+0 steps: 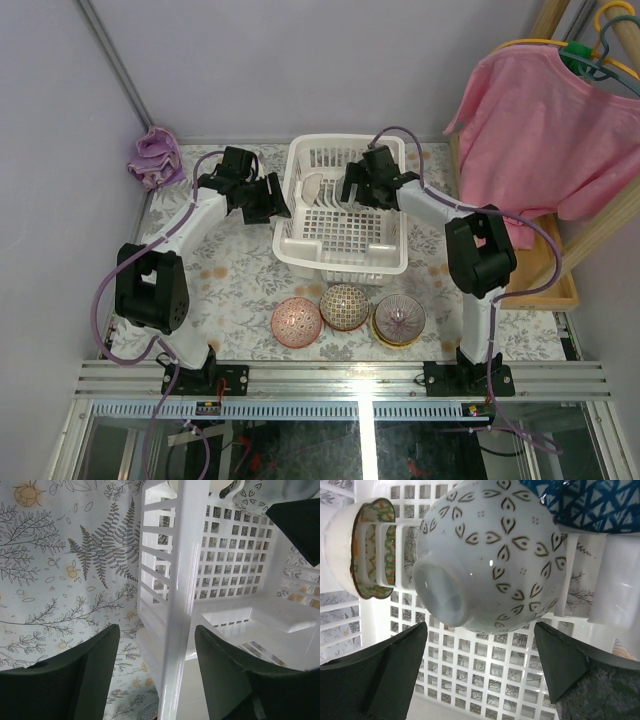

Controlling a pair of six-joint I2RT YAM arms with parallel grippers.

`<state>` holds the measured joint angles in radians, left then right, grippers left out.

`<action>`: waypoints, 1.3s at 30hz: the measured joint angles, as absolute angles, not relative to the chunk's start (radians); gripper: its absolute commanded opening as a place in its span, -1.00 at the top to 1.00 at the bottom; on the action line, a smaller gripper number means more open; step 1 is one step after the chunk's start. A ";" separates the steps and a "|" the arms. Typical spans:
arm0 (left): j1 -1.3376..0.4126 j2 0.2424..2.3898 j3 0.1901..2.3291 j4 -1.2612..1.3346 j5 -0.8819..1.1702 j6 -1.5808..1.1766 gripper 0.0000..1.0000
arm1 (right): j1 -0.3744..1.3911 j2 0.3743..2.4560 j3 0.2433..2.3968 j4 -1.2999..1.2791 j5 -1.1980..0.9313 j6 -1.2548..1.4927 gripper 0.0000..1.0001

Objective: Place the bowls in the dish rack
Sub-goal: Adjust the bowl in the dish rack.

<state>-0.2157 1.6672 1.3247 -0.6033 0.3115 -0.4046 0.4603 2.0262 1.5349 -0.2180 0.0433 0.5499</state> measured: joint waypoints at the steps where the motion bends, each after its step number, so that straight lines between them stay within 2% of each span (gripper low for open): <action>1: -0.216 1.667 1.325 -0.603 0.312 -0.405 -0.21 | 0.460 2.022 1.522 -0.210 0.034 0.554 -0.88; 8: -0.216 1.667 1.325 -0.598 0.315 -0.405 -0.21 | 0.464 1.975 1.468 -0.146 -0.010 0.585 -0.93; 15: -0.216 1.667 1.325 -0.597 0.315 -0.405 -0.21 | 0.491 1.959 1.511 -0.207 0.125 0.564 -0.98; 27: -0.216 1.667 1.324 -0.597 0.315 -0.405 -0.21 | 0.497 2.099 1.810 -0.306 0.318 0.449 -0.99; 39: -0.216 1.671 1.324 -0.597 0.315 -0.404 -0.21 | 0.497 2.149 1.748 -0.247 0.291 0.437 -0.99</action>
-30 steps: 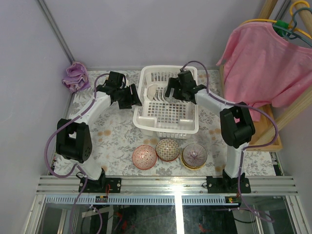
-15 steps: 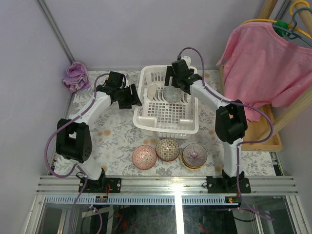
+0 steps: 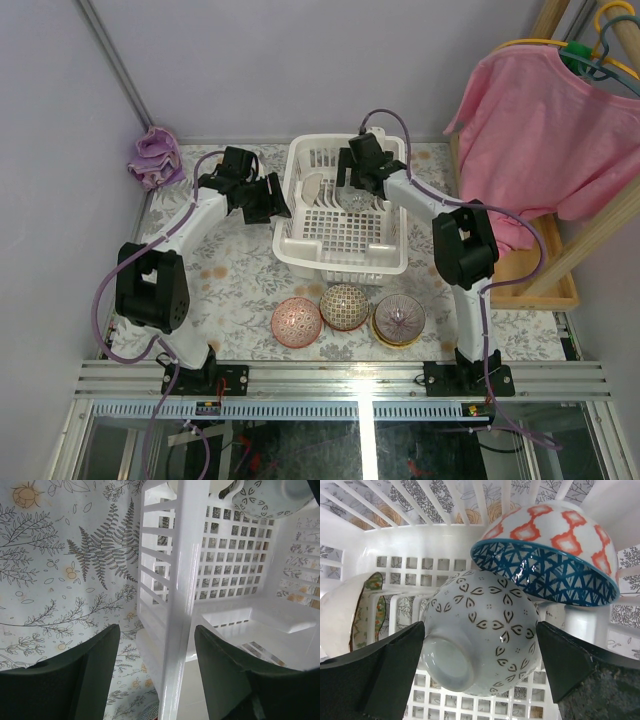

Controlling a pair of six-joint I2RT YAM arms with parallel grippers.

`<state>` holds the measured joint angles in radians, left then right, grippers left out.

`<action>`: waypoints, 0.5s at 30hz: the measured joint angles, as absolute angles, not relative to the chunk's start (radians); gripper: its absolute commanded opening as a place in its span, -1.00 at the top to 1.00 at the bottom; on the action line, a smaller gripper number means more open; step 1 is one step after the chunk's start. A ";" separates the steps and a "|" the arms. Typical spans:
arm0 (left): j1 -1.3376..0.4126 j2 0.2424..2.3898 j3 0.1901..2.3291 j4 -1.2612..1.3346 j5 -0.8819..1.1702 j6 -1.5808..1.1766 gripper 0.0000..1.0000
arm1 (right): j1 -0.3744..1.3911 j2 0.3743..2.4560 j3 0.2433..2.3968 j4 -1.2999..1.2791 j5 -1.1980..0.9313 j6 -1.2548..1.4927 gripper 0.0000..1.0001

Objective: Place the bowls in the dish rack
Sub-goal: Adjust the bowl in the dish rack.

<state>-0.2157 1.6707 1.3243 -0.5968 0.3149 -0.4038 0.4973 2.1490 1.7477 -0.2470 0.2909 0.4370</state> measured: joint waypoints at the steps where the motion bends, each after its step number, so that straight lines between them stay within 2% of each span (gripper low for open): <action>1: -0.216 1.673 1.324 -0.597 0.315 -0.404 -0.21 | 0.496 2.149 1.740 -0.231 0.288 0.437 -0.98; 15: -0.216 1.674 1.324 -0.597 0.315 -0.403 -0.20 | 0.464 2.098 1.612 -0.078 0.191 0.448 -0.98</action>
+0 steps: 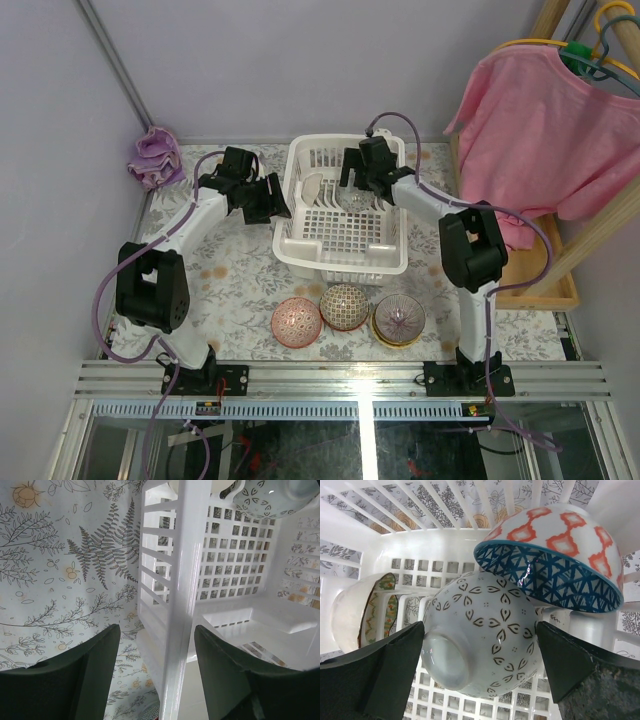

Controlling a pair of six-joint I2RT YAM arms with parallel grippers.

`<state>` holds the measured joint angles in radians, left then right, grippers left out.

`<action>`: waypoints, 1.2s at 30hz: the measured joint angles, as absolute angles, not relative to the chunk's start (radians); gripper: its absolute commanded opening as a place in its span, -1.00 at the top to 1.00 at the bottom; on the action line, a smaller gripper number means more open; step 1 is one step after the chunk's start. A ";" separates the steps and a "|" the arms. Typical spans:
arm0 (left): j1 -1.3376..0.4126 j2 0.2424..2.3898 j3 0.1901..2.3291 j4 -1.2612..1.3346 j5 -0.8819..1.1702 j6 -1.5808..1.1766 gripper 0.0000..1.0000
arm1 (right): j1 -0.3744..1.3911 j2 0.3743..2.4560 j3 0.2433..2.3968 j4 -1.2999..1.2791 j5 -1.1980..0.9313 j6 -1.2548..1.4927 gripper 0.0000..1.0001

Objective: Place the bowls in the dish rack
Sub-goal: Adjust the bowl in the dish rack.

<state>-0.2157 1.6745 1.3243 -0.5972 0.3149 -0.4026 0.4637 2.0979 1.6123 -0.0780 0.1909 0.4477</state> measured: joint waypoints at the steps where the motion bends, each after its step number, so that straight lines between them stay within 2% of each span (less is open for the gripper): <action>1: -0.216 1.674 1.324 -0.597 0.315 -0.403 -0.20 | 0.464 2.095 1.613 -0.093 0.191 0.448 -0.98; 8: -0.216 1.675 1.324 -0.597 0.315 -0.403 -0.21 | 0.472 2.045 1.600 -0.233 0.205 0.464 -0.98; 17: -0.216 1.675 1.324 -0.597 0.315 -0.403 -0.20 | 0.480 2.014 1.534 -0.194 0.202 0.467 -1.00; 21: -0.216 1.675 1.324 -0.597 0.315 -0.403 -0.20 | 0.488 1.998 1.499 -0.206 0.175 0.453 -0.92; 24: -0.216 1.675 1.324 -0.597 0.315 -0.403 -0.20 | 0.499 1.982 1.482 -0.211 0.173 0.426 -0.81; 28: -0.216 1.675 1.324 -0.597 0.315 -0.403 -0.20 | 0.524 1.923 1.423 -0.236 0.169 0.389 -0.41; 30: -0.216 1.675 1.324 -0.597 0.315 -0.403 -0.20 | 0.540 1.890 1.397 -0.256 0.163 0.369 -0.32; 32: -0.216 1.675 1.324 -0.597 0.315 -0.403 -0.20 | 0.561 1.863 1.380 -0.273 0.150 0.347 0.01; 33: -0.216 1.675 1.324 -0.597 0.315 -0.403 -0.20 | 0.570 1.852 1.371 -0.280 0.140 0.335 0.09; 35: -0.216 1.675 1.324 -0.597 0.315 -0.403 -0.21 | 0.584 1.835 1.354 -0.283 0.123 0.317 0.06; 36: -0.216 1.675 1.324 -0.597 0.315 -0.403 -0.20 | 0.590 1.828 1.346 -0.282 0.111 0.313 -0.09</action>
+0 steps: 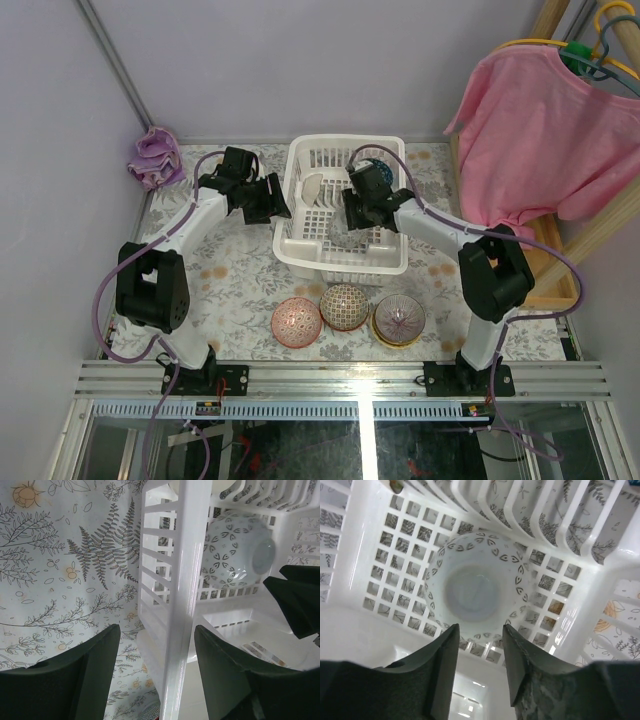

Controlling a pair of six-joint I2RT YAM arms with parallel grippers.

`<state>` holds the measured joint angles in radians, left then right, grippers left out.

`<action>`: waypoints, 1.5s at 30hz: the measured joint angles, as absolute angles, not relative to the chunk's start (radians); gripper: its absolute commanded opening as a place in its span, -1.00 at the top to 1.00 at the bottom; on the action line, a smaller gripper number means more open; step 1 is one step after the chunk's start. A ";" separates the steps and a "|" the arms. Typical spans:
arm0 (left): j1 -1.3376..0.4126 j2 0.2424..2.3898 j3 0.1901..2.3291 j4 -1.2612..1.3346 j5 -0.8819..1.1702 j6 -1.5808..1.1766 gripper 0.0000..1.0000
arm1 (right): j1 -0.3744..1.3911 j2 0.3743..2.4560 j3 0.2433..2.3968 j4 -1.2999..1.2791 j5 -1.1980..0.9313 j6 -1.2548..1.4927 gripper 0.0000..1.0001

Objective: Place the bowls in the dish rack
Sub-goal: Adjust the bowl in the dish rack.

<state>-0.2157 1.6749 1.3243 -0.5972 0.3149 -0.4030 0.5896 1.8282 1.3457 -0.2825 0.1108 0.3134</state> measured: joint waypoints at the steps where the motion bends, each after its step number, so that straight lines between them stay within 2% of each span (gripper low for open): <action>1: -0.216 1.675 1.324 -0.597 0.315 -0.403 -0.20 | 0.592 1.826 1.341 -0.282 0.109 0.312 -0.25; 4: -0.216 1.675 1.324 -0.597 0.315 -0.403 -0.20 | 0.596 1.833 1.350 -0.307 0.102 0.296 -0.54; 15: -0.216 1.675 1.324 -0.598 0.315 -0.403 -0.20 | 0.596 1.891 1.501 -0.424 0.095 0.261 -0.65; 23: -0.216 1.675 1.324 -0.597 0.315 -0.403 -0.20 | 0.596 1.937 1.510 -0.457 0.009 0.271 -0.50; 25: -0.216 1.675 1.324 -0.597 0.315 -0.403 -0.20 | 0.596 1.970 1.522 -0.470 -0.011 0.281 -0.41; 28: -0.216 1.675 1.321 -0.596 0.315 -0.403 -0.20 | 0.598 1.993 1.544 -0.462 -0.027 0.297 -0.14; 31: -0.216 1.675 1.312 -0.596 0.315 -0.403 -0.20 | 0.605 2.003 1.553 -0.436 -0.070 0.326 -0.11; 36: -0.216 1.675 1.304 -0.596 0.315 -0.403 -0.20 | 0.629 2.033 1.581 -0.395 -0.128 0.360 -0.20; 39: -0.216 1.675 1.304 -0.597 0.315 -0.403 -0.20 | 0.647 2.064 1.620 -0.387 -0.171 0.362 -0.33; 42: -0.216 1.674 1.303 -0.597 0.315 -0.403 -0.20 | 0.659 2.069 1.635 -0.391 -0.178 0.362 -0.56; 45: -0.216 1.672 1.297 -0.597 0.315 -0.403 -0.20 | 0.662 2.051 1.624 -0.390 -0.168 0.364 -0.65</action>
